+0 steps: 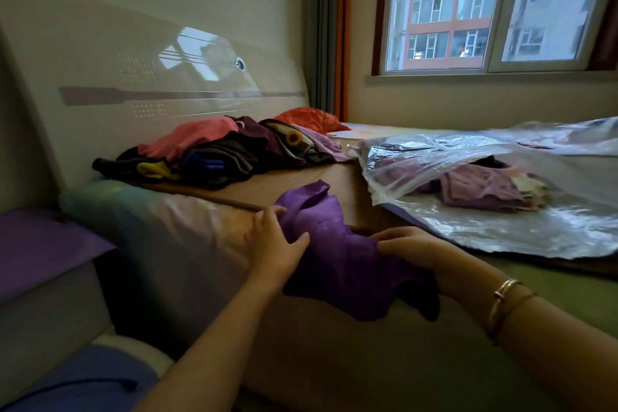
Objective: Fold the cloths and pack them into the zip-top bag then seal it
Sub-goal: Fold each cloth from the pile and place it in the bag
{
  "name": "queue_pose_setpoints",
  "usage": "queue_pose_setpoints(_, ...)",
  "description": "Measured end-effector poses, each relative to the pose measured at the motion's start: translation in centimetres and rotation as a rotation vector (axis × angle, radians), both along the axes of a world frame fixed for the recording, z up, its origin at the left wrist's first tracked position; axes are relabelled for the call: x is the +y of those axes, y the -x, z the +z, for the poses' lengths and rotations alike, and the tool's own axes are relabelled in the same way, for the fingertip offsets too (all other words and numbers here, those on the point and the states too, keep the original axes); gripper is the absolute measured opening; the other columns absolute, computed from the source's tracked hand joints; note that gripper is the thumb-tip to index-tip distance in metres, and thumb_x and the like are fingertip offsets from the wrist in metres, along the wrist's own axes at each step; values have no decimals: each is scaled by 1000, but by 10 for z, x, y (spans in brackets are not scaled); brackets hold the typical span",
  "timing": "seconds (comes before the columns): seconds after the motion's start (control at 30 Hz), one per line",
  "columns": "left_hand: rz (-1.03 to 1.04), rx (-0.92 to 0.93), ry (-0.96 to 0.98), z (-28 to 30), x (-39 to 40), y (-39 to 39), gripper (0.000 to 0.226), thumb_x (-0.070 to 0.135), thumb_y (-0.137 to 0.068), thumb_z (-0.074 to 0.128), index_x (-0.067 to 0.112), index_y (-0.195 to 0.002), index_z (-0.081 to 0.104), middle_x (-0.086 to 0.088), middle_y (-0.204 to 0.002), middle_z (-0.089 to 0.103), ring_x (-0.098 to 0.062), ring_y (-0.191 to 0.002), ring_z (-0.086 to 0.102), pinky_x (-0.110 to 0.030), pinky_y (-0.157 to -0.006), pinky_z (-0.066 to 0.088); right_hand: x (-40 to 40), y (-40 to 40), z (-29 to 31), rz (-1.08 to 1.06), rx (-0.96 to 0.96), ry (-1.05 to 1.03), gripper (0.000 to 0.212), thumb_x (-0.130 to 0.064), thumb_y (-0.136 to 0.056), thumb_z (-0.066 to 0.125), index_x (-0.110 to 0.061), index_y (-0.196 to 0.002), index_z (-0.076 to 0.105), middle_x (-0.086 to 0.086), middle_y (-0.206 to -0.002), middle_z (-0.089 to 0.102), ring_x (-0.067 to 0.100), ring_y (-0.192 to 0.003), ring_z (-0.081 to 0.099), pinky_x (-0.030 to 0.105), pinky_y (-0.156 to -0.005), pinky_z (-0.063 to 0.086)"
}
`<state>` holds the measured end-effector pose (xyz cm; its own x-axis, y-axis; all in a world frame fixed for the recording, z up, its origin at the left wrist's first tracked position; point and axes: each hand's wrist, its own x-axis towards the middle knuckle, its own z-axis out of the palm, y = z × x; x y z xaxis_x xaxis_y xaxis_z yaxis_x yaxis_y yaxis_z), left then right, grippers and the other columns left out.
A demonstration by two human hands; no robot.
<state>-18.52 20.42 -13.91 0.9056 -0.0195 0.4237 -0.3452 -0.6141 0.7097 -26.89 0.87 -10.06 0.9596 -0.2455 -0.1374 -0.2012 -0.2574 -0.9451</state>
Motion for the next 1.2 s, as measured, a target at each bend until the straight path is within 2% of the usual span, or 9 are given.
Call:
queue_pose_setpoints(0.07, -58, 254, 46, -7, -5, 0, 78, 37, -76, 77, 14, -137, 35, -8, -140, 36, -25, -126, 41, -37, -103, 39, -10, 16, -1, 15, -12, -18, 22, 4, -87, 57, -5, -106, 65, 13, -88, 67, 19, -70, 63, 24, -57, 52)
queue_pose_setpoints(0.2, -262, 606, 357, -1, -24, 6, 73, 25, -79, 76, 5, -137, 35, -14, -133, 48, -27, -113, 55, -40, -92, 52, -24, 38, -4, 22, 3, 51, 20, 5, -87, 57, -7, -102, 64, 9, -84, 65, 14, -61, 62, 20, -55, 52)
queue_pose_setpoints(0.3, -271, 544, 268, 2, -37, 2, 59, 24, -81, 74, 6, -129, 45, -10, -123, 55, -22, -105, 58, -39, -92, 52, -33, 50, 4, 42, 34, 157, 22, 1, -87, 56, -12, -104, 62, 4, -87, 63, 13, -68, 60, 20, -60, 50)
queue_pose_setpoints(0.43, -350, 420, 153, 4, -49, 14, 28, 14, -88, 63, 14, -113, 51, 0, -105, 55, -11, -90, 56, -24, -66, 47, -35, 53, 6, 103, 150, 209, 27, -7, -90, 56, -13, -116, 58, 4, -92, 63, 13, -70, 61, 21, -60, 51)
queue_pose_setpoints(0.57, -435, 378, 209, 20, -57, 31, 23, 7, -86, 61, 11, -109, 58, -8, -107, 62, -21, -95, 62, -39, -83, 56, -23, 38, -6, 6, 39, 436, 39, -39, -89, 61, -13, -118, 56, 3, -103, 62, 14, -85, 59, 23, -70, 46)
queue_pose_setpoints(0.8, -760, 452, 132, 30, -51, 54, 20, 8, -85, 64, 13, -104, 63, -9, -103, 69, -19, -96, 68, -37, -88, 55, -1, 34, -4, -123, 3, 19, 49, -47, -89, 58, -8, -119, 52, 8, -103, 62, 20, -92, 62, 31, -71, 51)
queue_pose_setpoints(0.97, -755, 536, 387, 41, -59, 63, 25, 20, -92, 57, 22, -117, 54, 0, -69, 62, -7, -54, 58, -20, -46, 45, 4, 45, -4, -13, 32, -597, 25, -29, -95, 53, -8, -100, 66, 7, -77, 71, 15, -64, 67, 23, -57, 52)
queue_pose_setpoints(1.07, -778, 653, 355, 48, -56, 66, 22, 39, -100, 40, 31, -117, 51, -3, -59, 59, -11, -45, 54, -20, -40, 42, 1, 52, -3, 63, 16, -581, 26, -26, -94, 53, -8, -109, 64, 10, -93, 71, 18, -77, 68, 27, -71, 55)
queue_pose_setpoints(1.2, -774, 696, 255, 45, -56, 74, 34, 45, -96, 46, 31, -128, 42, -9, -67, 61, -17, -48, 63, -23, -44, 50, -14, 71, 10, 175, -24, -559, 26, -9, -93, 37, -8, -93, 63, 9, -75, 70, 15, -62, 67, 20, -57, 55)
